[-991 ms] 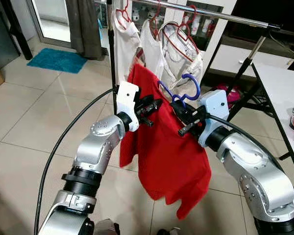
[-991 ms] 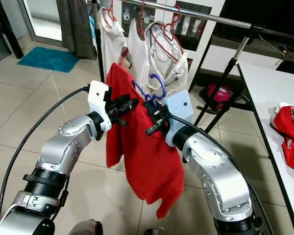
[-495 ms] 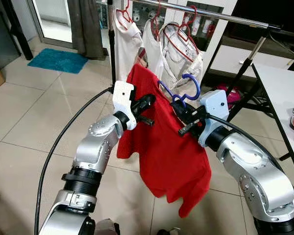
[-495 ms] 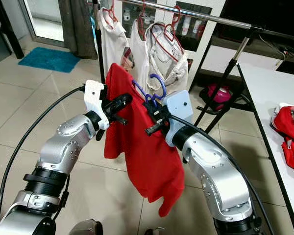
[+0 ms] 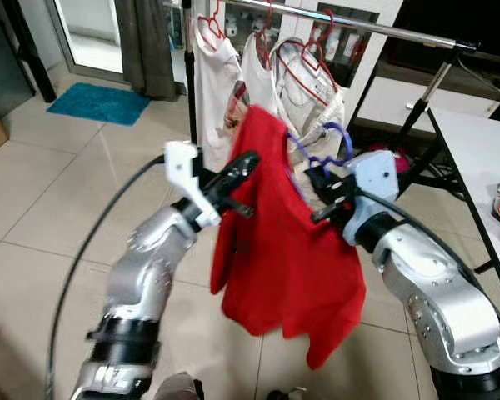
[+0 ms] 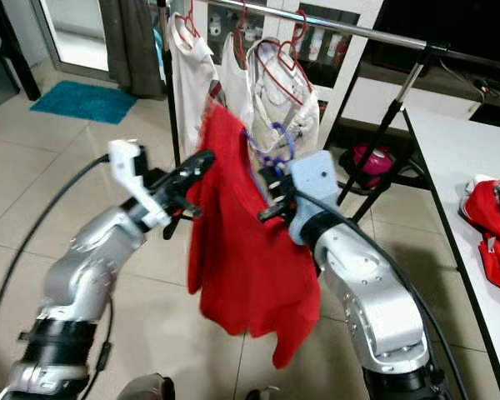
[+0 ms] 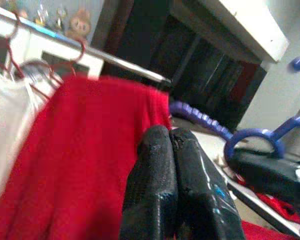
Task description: Hang hanger
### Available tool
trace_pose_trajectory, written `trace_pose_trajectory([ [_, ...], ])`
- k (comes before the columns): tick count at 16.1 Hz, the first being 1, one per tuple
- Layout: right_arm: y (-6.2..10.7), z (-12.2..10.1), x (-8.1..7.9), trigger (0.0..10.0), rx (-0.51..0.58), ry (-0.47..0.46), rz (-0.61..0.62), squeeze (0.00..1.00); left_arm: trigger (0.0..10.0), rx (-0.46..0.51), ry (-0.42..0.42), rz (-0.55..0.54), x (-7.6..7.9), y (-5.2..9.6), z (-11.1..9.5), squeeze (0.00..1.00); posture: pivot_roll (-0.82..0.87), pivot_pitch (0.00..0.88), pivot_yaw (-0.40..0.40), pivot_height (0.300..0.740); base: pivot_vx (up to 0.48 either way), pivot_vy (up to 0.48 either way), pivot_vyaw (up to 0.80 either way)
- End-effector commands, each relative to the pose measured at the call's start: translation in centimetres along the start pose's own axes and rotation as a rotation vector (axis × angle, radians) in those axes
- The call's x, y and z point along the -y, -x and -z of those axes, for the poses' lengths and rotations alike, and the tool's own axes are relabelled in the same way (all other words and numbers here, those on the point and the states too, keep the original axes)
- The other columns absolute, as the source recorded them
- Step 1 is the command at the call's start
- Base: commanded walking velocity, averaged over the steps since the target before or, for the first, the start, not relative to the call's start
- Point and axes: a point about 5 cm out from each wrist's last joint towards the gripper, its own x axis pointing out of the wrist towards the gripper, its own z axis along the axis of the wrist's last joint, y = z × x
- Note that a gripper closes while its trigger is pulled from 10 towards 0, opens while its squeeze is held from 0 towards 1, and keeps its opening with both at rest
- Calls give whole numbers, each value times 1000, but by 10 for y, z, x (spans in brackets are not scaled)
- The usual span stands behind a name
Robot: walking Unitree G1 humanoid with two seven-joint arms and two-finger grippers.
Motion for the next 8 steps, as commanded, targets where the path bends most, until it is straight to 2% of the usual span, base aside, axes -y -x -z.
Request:
trace_pose_trajectory([
  [1,0,-5,8,0,25,2,43,0,0,47,-23,-7,1,2,-10,0,35,14,-79,740,0,0,0],
  [3,1,-4,8,0,22,-3,51,0,0,90,-71,-73,-6,7,-20,0,37,16,-78,740,0,0,0],
  [4,1,-3,9,0,17,0,58,0,0,129,-135,-174,-18,10,-32,0,38,18,-78,740,0,0,0],
  [5,2,-2,10,0,17,-1,56,0,0,129,-181,-191,-23,9,-38,0,38,19,-78,740,0,0,0],
  [6,3,-2,9,0,17,3,39,0,0,66,-241,-181,-28,5,-39,0,38,23,-71,740,0,0,0],
  [7,4,-3,10,0,18,8,35,0,0,-12,-241,-138,-26,1,-32,0,37,24,-66,740,0,0,0],
  [8,4,-4,10,0,21,10,37,0,6745,-47,-227,-124,-23,-2,-27,0,35,24,-64,740,0,0,0],
])
